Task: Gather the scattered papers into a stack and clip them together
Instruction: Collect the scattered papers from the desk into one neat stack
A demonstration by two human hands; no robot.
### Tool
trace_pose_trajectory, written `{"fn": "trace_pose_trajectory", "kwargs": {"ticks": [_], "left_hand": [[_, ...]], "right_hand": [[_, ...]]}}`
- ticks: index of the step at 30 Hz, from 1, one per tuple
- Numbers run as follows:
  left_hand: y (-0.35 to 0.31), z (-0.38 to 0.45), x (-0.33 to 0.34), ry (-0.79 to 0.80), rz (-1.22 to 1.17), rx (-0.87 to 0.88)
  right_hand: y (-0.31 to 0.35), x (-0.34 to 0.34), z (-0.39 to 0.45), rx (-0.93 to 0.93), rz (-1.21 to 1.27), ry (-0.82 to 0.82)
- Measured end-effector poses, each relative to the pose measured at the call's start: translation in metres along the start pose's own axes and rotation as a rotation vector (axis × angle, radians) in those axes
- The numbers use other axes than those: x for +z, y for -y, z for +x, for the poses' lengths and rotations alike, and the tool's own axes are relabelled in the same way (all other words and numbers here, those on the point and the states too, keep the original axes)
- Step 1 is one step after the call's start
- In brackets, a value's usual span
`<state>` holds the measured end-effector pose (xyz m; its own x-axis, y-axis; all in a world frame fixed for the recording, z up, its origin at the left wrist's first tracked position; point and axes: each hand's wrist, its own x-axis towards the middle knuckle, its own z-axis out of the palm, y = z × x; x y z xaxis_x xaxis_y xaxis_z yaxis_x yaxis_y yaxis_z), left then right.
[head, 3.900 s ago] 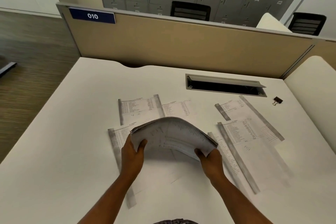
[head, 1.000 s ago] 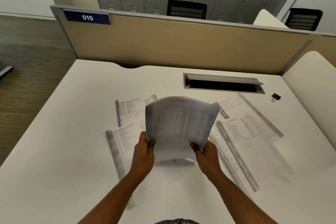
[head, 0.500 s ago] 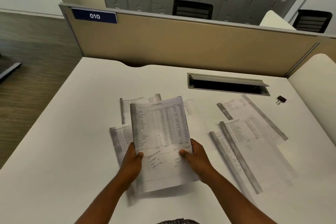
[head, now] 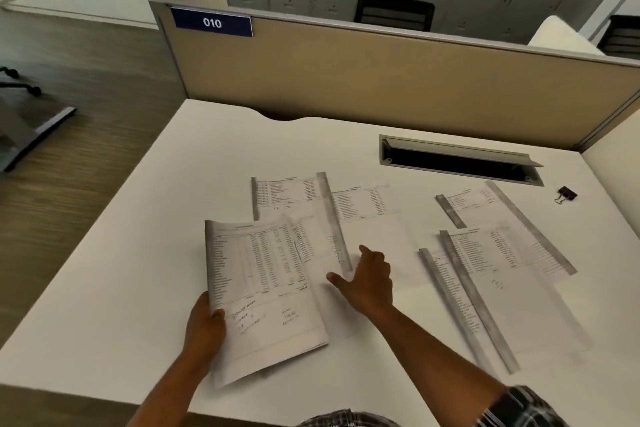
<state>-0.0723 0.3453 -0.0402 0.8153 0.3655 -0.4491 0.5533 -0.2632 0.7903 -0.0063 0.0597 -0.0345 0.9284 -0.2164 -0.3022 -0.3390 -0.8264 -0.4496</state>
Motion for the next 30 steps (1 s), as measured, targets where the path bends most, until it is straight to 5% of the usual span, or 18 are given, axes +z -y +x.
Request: {"fn": "trace_pose_trajectory", "kwargs": {"ticks": [7,30], "left_hand": [[-0.001,0.005,0.0,0.005,0.008,-0.025],[0.006,0.022,-0.004,0.04,-0.02,-0.049]], "right_hand": [[0.018,0.017,0.005,-0.035,-0.208,-0.032],[0.021,0.021,0.012,0.069,-0.058,-0.08]]}}
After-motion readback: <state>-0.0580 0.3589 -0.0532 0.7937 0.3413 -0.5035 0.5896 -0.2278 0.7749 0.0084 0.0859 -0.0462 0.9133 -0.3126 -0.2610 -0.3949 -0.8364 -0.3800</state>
